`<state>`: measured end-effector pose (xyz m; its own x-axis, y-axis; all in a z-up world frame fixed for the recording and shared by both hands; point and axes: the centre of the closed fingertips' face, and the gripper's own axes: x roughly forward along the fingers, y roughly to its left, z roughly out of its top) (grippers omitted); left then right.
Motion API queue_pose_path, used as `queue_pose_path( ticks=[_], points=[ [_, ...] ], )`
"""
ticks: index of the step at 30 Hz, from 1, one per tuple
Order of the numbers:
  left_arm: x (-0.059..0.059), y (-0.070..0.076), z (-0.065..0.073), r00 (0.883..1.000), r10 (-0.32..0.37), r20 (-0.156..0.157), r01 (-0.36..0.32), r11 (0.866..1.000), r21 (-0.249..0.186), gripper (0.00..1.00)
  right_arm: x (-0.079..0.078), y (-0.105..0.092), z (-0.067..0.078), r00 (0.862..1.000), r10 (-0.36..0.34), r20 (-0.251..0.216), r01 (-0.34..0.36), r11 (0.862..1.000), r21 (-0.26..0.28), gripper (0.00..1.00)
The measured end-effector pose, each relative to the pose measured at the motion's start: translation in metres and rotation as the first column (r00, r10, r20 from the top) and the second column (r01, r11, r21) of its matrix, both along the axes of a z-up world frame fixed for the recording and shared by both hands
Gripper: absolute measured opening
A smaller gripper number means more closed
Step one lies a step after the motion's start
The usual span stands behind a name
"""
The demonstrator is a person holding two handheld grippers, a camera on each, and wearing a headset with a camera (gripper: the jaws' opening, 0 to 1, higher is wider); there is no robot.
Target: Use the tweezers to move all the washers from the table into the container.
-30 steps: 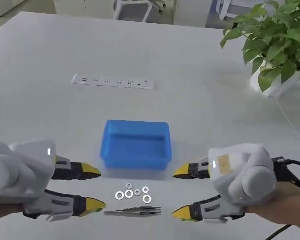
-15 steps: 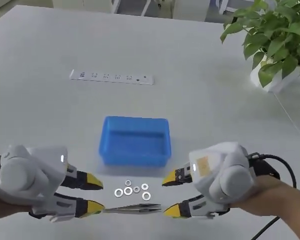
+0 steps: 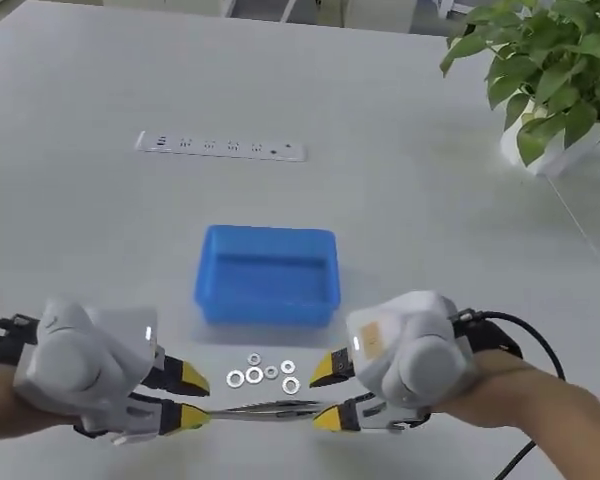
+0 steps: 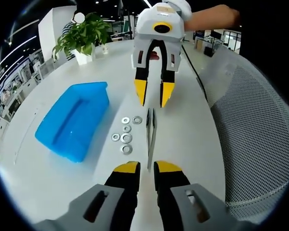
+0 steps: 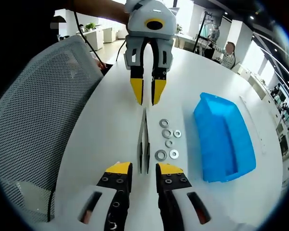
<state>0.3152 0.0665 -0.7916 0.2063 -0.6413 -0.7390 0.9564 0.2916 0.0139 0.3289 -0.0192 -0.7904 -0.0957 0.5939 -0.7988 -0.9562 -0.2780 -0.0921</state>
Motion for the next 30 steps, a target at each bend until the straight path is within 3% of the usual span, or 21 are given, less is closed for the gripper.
queue_pose_path(
  ticks=[4, 15, 22, 30],
  points=[
    [0.001, -0.003, -0.003, 1.000, -0.011, 0.003, 0.011, 1.000, 0.008, 0.13, -0.001, 0.001, -0.004, 1.000, 0.000, -0.023, -0.001, 1.000, -0.006, 0.17],
    [0.003, -0.005, -0.010, 1.000, -0.020, -0.005, 0.021, 0.999, 0.030, 0.08, 0.000, 0.002, -0.017, 1.000, 0.013, -0.022, -0.014, 0.999, -0.046, 0.14],
    [0.004, -0.006, -0.016, 1.000, -0.023, -0.012, 0.024, 0.999, 0.041, 0.06, -0.001, 0.005, -0.018, 0.999, 0.009, -0.038, -0.011, 0.999, -0.043, 0.11],
    [0.004, -0.008, -0.015, 1.000, -0.022, -0.010, 0.023, 0.999, 0.026, 0.06, -0.001, 0.005, -0.018, 0.999, 0.007, -0.041, -0.008, 0.999, -0.040, 0.11]
  ],
)
